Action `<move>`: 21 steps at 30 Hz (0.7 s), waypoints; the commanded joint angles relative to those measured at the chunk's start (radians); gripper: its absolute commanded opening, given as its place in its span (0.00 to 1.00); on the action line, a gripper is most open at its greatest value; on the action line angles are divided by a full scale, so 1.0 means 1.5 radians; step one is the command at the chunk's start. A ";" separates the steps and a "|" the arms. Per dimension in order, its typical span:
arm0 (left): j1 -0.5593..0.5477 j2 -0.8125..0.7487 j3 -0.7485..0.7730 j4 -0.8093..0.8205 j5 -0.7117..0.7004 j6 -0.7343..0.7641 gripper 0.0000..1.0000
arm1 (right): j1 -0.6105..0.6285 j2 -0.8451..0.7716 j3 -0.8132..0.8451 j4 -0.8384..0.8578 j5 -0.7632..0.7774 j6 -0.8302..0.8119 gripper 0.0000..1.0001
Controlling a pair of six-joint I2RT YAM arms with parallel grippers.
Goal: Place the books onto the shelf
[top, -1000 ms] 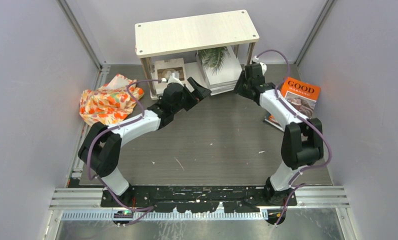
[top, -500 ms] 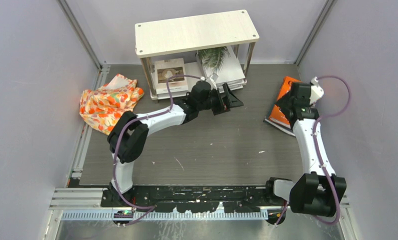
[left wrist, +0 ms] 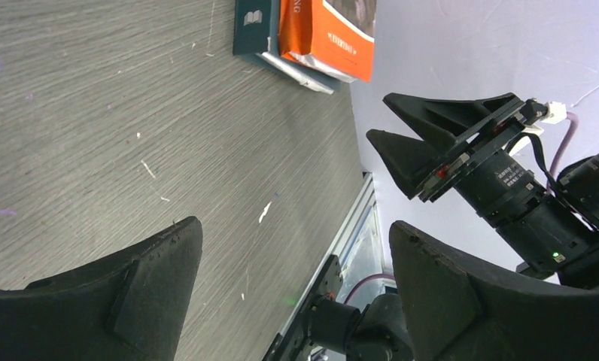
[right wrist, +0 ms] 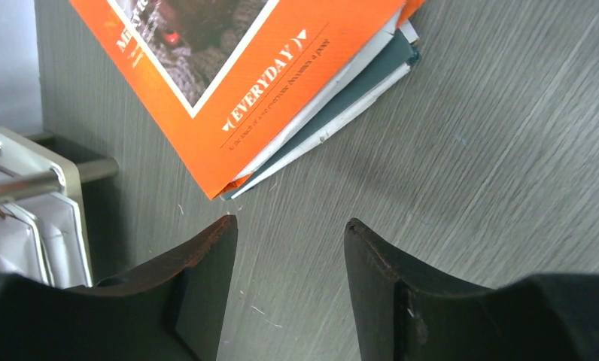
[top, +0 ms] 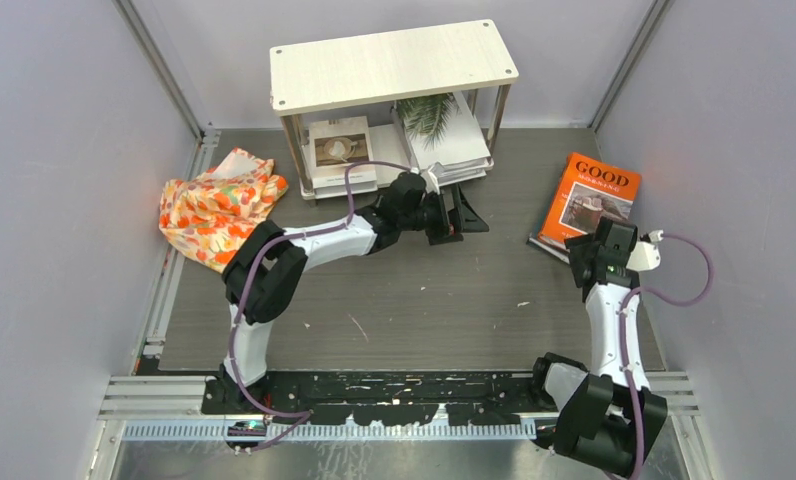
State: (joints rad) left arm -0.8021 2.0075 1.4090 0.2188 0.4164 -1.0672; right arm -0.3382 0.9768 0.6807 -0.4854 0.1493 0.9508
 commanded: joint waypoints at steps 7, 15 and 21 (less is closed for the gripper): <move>0.000 -0.097 -0.088 0.078 -0.001 0.012 0.94 | -0.051 0.004 -0.089 0.189 -0.047 0.114 0.60; 0.001 -0.158 -0.170 0.163 -0.014 0.004 0.94 | -0.059 0.040 -0.093 0.249 -0.030 0.133 0.60; 0.002 -0.172 -0.196 0.204 -0.008 -0.006 0.94 | -0.059 0.045 -0.092 0.257 -0.008 0.122 0.60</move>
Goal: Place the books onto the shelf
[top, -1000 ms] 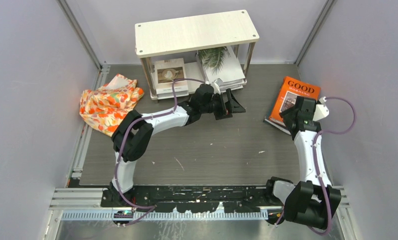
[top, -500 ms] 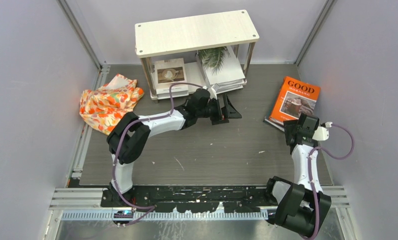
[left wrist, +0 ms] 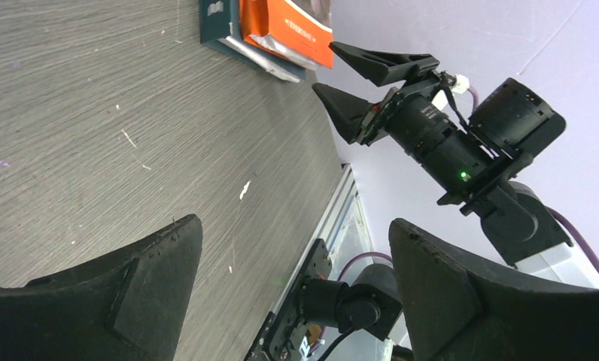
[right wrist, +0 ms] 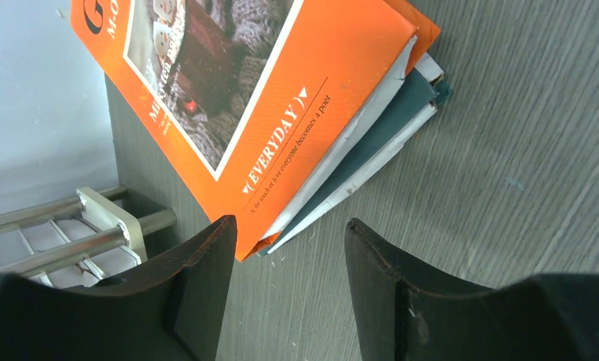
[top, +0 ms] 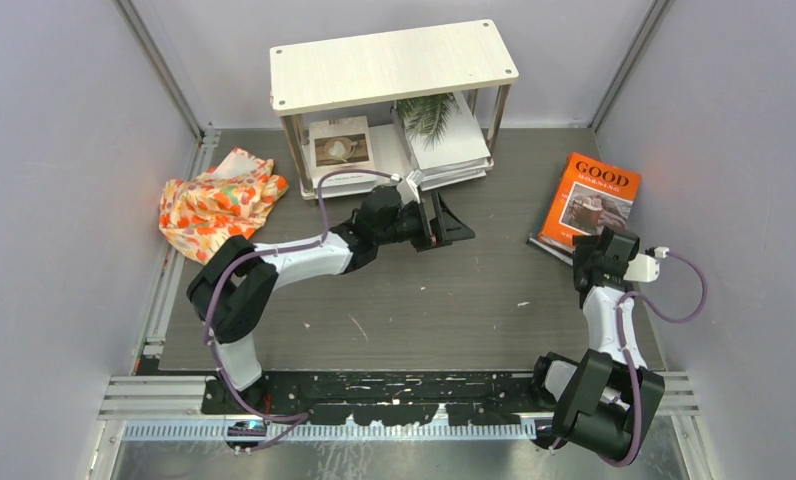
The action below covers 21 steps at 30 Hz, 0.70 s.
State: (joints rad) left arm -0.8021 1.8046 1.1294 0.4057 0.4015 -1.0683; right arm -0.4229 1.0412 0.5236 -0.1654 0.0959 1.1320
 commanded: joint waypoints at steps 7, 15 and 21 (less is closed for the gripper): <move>0.014 -0.029 -0.027 0.110 0.013 -0.020 0.93 | -0.002 0.044 0.018 0.083 0.029 0.008 0.60; 0.027 -0.013 -0.014 0.116 0.020 -0.023 0.93 | -0.002 0.078 0.026 0.106 0.049 0.015 0.60; 0.030 0.016 0.034 0.098 0.032 -0.018 0.93 | -0.003 0.058 0.058 0.067 0.078 0.005 0.60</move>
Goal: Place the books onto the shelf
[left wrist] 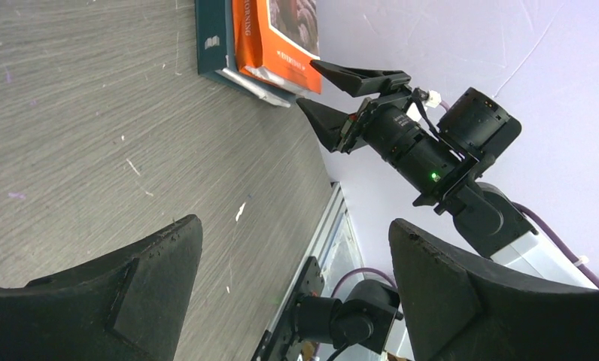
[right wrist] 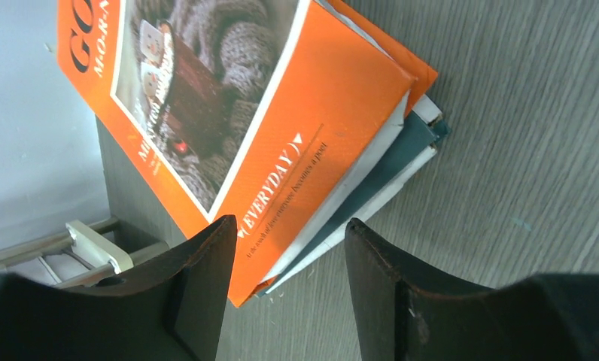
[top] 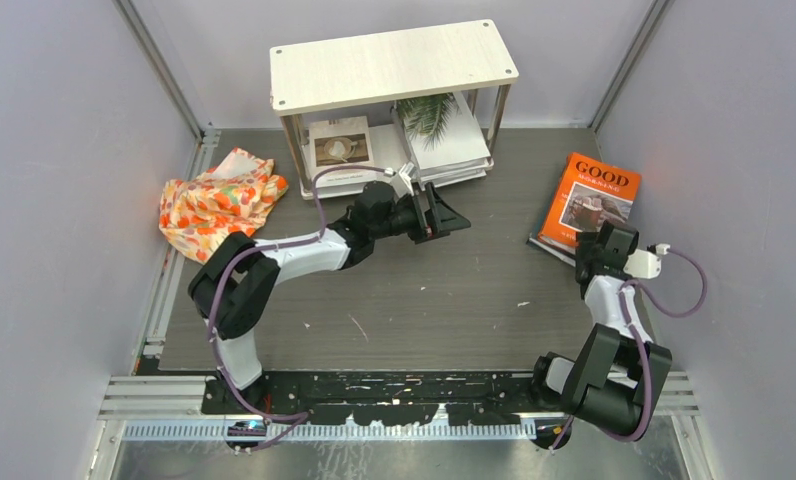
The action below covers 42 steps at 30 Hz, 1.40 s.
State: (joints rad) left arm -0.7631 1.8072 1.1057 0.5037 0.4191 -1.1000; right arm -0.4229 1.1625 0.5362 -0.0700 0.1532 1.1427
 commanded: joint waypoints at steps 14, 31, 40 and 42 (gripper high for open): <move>0.004 0.114 0.205 -0.072 0.046 0.044 0.93 | -0.030 0.013 0.190 -0.111 0.168 -0.055 0.60; -0.002 0.210 0.311 -0.130 0.061 0.078 0.93 | -0.095 0.174 0.137 0.042 0.141 -0.108 0.60; 0.003 0.235 0.341 -0.137 0.068 0.071 0.93 | -0.095 0.219 0.163 0.078 0.075 -0.128 0.56; 0.004 0.236 0.344 -0.137 0.067 0.070 0.93 | -0.095 0.227 0.163 0.082 0.056 -0.125 0.54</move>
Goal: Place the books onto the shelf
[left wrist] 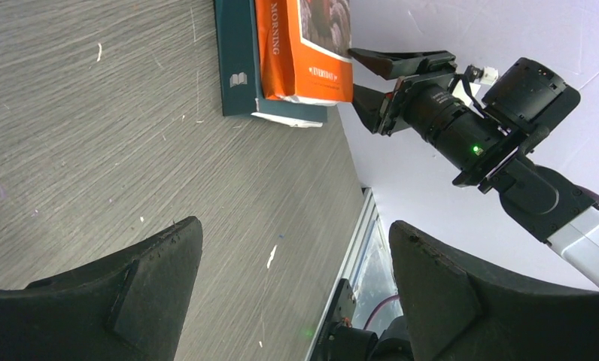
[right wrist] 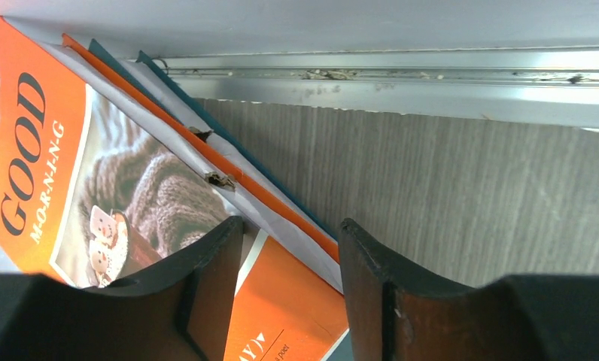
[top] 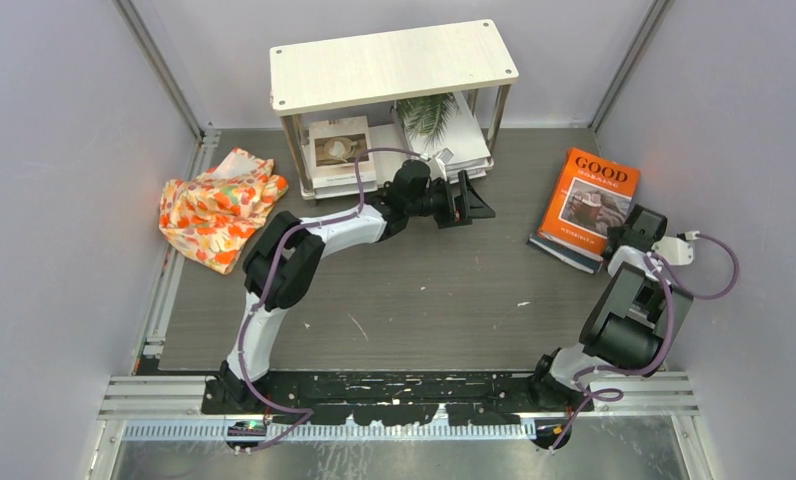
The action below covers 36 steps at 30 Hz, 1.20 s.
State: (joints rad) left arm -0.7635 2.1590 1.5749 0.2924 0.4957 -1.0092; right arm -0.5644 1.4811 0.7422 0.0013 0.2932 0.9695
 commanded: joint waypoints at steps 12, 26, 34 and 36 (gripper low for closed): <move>0.009 0.002 0.019 0.018 0.012 -0.004 0.93 | -0.001 0.004 -0.007 0.054 -0.120 0.001 0.38; 0.011 -0.018 -0.023 0.055 0.005 -0.015 0.93 | -0.001 -0.029 -0.016 0.020 -0.230 0.002 0.42; 0.010 -0.030 -0.050 0.086 0.000 -0.027 0.93 | 0.000 -0.062 -0.024 0.008 -0.265 -0.002 0.47; 0.011 -0.031 -0.056 0.093 -0.001 -0.030 0.93 | 0.001 -0.065 -0.025 0.007 -0.274 -0.001 0.47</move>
State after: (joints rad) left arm -0.7521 2.1700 1.4998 0.3416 0.4969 -1.0416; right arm -0.5652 1.4311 0.7010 0.0067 -0.0708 0.9737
